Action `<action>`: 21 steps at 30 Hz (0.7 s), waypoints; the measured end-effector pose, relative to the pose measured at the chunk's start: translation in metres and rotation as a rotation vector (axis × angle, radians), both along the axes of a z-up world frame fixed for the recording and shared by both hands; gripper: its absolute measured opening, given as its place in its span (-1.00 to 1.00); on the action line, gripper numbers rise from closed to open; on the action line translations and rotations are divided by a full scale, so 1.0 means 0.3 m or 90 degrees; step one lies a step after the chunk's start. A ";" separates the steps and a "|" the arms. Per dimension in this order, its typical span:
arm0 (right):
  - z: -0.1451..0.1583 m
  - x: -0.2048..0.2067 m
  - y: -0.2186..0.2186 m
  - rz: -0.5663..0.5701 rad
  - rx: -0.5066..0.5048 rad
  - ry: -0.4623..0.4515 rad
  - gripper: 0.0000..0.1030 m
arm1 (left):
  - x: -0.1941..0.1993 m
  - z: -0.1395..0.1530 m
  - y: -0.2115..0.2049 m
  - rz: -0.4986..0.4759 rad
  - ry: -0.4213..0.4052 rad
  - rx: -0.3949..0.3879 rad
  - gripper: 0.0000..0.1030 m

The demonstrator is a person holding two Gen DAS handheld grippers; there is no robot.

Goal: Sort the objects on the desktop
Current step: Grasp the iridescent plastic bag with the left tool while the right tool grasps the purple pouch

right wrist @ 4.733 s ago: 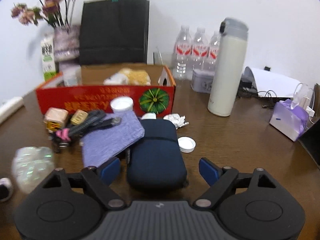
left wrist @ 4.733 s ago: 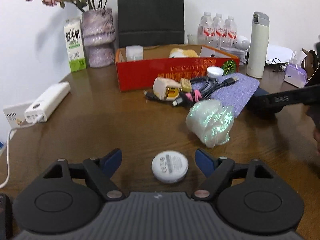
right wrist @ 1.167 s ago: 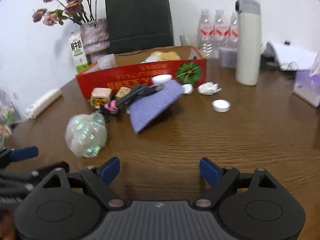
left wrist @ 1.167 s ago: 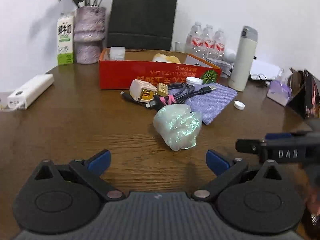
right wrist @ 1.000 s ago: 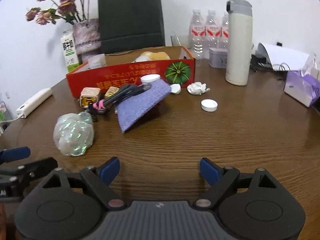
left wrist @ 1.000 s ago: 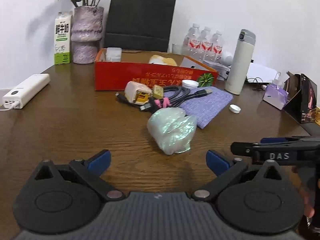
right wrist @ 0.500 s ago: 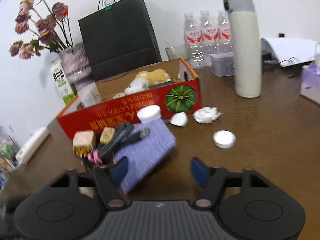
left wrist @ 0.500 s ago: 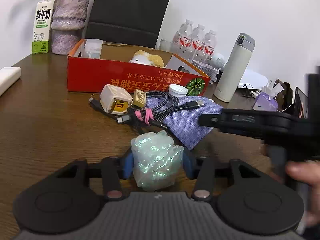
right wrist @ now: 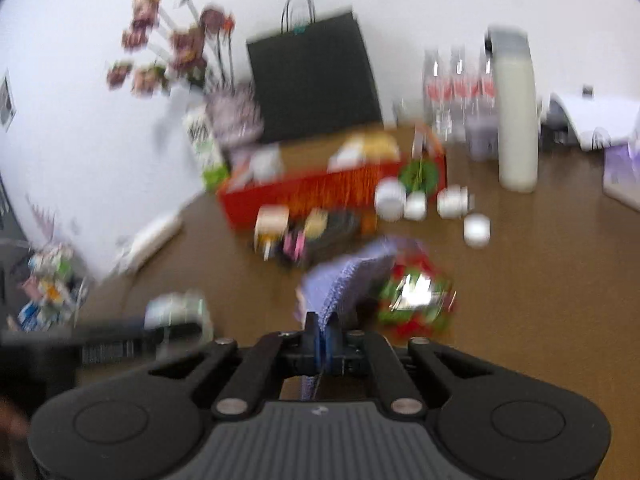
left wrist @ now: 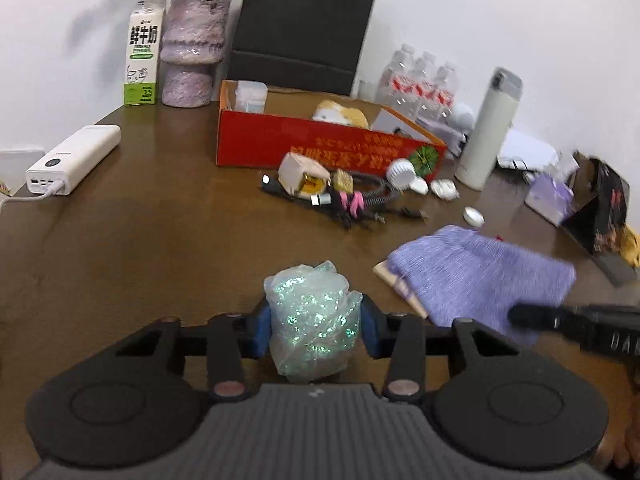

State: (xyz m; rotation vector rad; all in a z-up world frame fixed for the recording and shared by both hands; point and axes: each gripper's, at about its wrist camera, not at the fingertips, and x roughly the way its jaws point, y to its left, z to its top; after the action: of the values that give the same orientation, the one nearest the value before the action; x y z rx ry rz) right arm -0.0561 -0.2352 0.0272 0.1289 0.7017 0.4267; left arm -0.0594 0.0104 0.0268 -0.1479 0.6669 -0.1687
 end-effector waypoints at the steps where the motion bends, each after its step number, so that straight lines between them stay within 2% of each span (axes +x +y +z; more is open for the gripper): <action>1: -0.017 -0.019 0.001 0.008 -0.017 0.013 -0.88 | -0.016 -0.003 -0.002 -0.011 0.000 0.009 -0.09; 3: -0.055 -0.039 -0.004 0.003 -0.061 0.034 -0.58 | -0.050 -0.008 -0.011 -0.021 -0.011 0.028 0.06; 4: -0.065 -0.044 -0.012 -0.013 -0.068 0.038 -0.37 | -0.067 -0.008 -0.016 -0.020 -0.018 0.037 0.23; 5: -0.058 -0.051 -0.026 -0.025 -0.064 0.032 -0.20 | -0.083 -0.007 -0.019 -0.022 -0.026 0.046 0.39; 7: -0.034 -0.053 -0.048 -0.041 -0.052 0.024 0.09 | -0.113 -0.003 -0.023 -0.032 -0.051 0.051 0.54; 9: 0.004 -0.054 -0.055 -0.050 -0.045 -0.004 0.25 | -0.117 -0.002 -0.026 -0.037 -0.058 0.046 0.64; 13: 0.015 -0.011 0.006 0.019 -0.085 -0.047 0.62 | -0.078 -0.013 -0.031 -0.029 -0.041 0.042 0.64; 15: -0.003 0.033 0.067 0.050 -0.126 -0.045 0.62 | -0.061 -0.023 -0.020 -0.014 -0.027 0.034 0.54; 17: -0.021 0.067 0.120 0.086 -0.134 -0.040 0.59 | -0.058 -0.034 -0.006 -0.012 -0.020 0.033 0.16; 21: -0.064 0.113 0.198 0.123 -0.132 -0.019 0.51 | -0.057 -0.047 0.019 -0.007 -0.014 0.025 -0.02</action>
State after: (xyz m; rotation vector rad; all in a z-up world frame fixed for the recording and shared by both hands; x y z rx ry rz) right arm -0.0221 -0.1757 0.0079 -0.1417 0.7279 0.5359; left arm -0.0765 0.0161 0.0126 -0.1045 0.6488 -0.1680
